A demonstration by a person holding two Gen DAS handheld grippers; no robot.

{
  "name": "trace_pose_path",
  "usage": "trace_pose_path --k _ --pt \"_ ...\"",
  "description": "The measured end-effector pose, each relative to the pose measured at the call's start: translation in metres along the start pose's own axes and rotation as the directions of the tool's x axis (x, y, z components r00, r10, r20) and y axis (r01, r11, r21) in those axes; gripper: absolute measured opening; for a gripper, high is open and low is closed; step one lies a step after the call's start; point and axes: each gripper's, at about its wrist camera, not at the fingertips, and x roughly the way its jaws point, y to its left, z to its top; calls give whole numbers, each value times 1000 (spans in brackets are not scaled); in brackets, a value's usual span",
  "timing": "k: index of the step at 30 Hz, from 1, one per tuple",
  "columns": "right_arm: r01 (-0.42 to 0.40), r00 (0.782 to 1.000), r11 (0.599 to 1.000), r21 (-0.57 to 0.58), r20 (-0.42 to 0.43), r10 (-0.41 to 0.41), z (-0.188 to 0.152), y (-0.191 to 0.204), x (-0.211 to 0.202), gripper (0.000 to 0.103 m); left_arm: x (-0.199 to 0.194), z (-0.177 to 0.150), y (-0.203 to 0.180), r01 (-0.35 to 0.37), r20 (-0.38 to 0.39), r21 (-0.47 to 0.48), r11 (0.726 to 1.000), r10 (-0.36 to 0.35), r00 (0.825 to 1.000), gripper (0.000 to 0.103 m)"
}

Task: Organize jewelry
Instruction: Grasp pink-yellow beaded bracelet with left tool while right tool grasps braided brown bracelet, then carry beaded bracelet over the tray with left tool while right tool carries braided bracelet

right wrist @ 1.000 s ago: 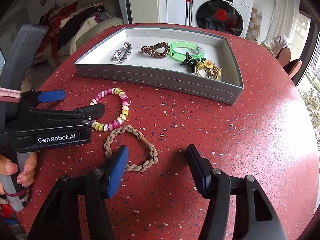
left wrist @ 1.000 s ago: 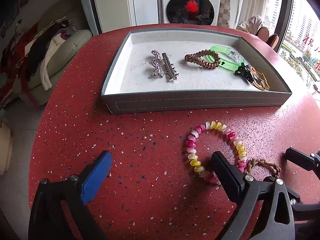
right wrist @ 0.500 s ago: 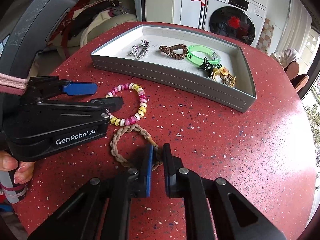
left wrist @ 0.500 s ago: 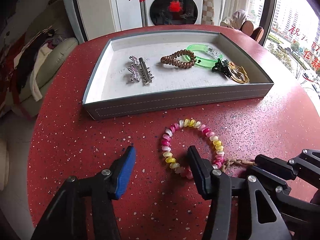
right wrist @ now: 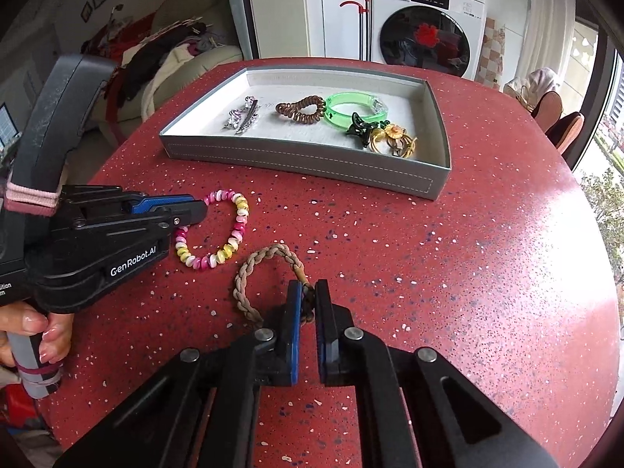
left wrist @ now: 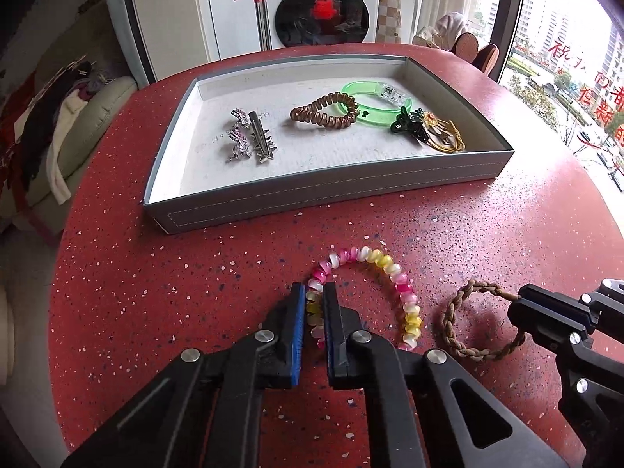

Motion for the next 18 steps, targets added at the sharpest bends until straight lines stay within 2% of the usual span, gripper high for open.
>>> trace_pose_path --k 10,18 --pt "-18 1000 998 56 16 17 -7 -11 -12 7 -18 -9 7 44 49 -12 999 -43 998 27" --pt "-42 999 992 120 25 39 -9 -25 -19 7 -35 -13 26 58 79 -64 996 -53 995 27"
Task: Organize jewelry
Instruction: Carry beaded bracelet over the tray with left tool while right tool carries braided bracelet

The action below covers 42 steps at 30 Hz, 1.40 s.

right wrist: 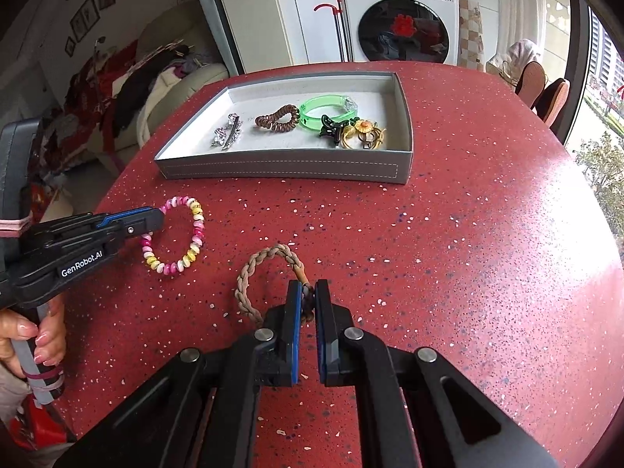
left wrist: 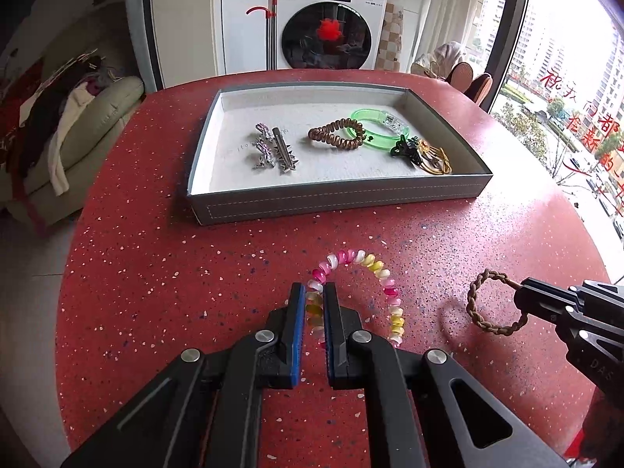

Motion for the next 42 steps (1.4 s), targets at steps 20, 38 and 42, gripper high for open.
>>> trace_pose_path --k 20,38,42 --pt "-28 999 999 46 39 27 26 -4 -10 7 -21 25 11 31 59 -26 999 -30 998 27" --pt "-55 995 993 109 86 46 82 -25 -4 7 -18 71 16 32 102 -33 999 -28 994 27" --pt "-63 993 991 119 103 51 101 -31 -2 7 -17 86 16 22 114 -28 999 -19 993 27"
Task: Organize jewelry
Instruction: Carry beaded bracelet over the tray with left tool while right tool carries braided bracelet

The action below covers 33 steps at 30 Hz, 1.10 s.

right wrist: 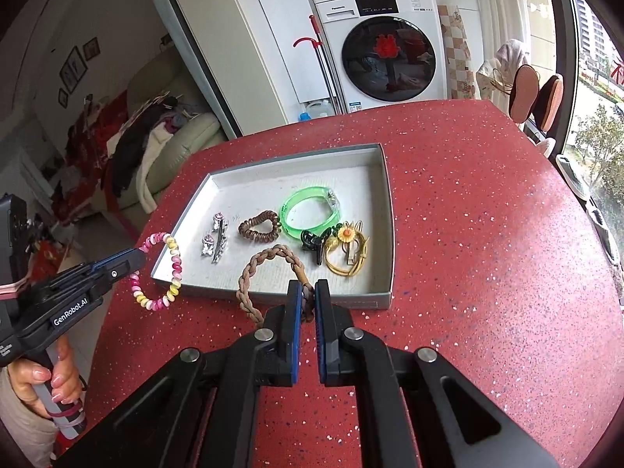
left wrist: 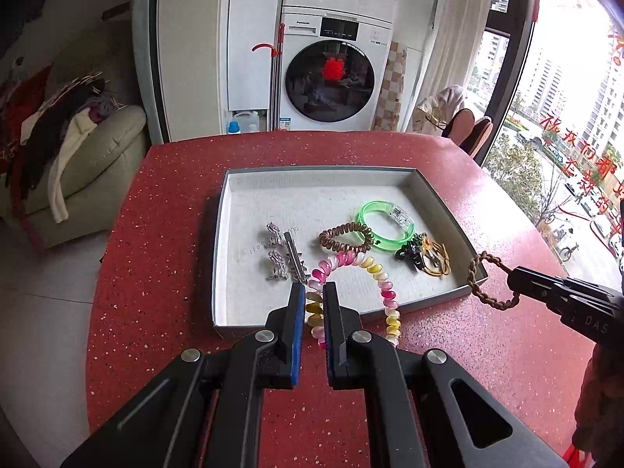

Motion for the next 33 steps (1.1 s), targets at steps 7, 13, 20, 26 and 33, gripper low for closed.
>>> trace_pose_path --k 7,13,20,26,33 --pt "-4 1000 1000 6 14 4 34 -7 11 7 8 30 3 -23 20 3 1000 23 1000 27" --pt "-11 1000 1000 12 8 10 61 -13 27 7 20 50 10 -38 17 -8 999 39 999 27" --pt "-9 1000 1000 19 17 8 88 -17 44 7 40 77 24 -73 17 -63 995 74 997 27" --pt "-6 1000 999 32 15 6 98 -19 63 7 54 94 32 -104 41 -91 990 108 993 27" --pt "-7 1000 998 59 -15 7 90 -26 84 7 81 75 28 -119 -8 -72 990 119 993 27"
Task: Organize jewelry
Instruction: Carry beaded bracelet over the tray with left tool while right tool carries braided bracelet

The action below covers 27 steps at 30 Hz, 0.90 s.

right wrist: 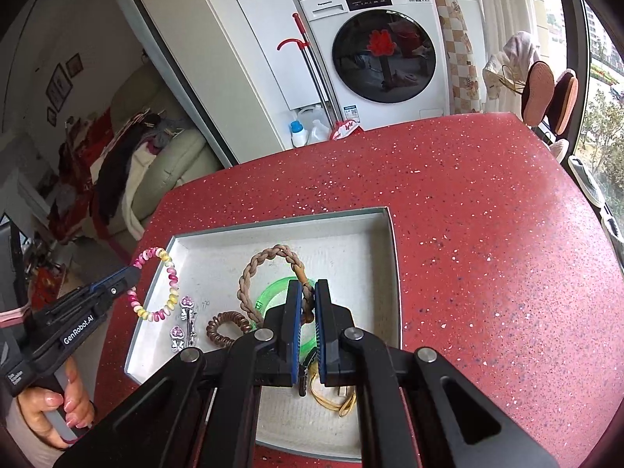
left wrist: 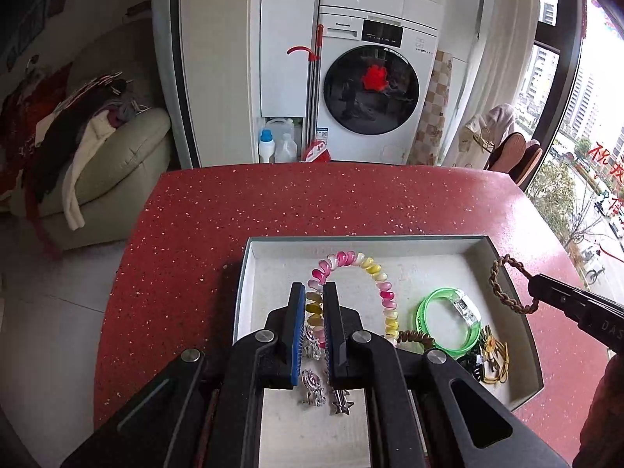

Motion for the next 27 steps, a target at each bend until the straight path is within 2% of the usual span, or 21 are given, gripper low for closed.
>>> trace_pose_path --k 15,27 --pt "49 995 999 13 -85 -48 -24 -13 43 7 38 -35 -19 -58 -64 73 996 63 996 28" --pt "37 993 999 22 -113 -34 -35 -22 46 8 48 -44 -24 -94 -82 102 990 103 991 28"
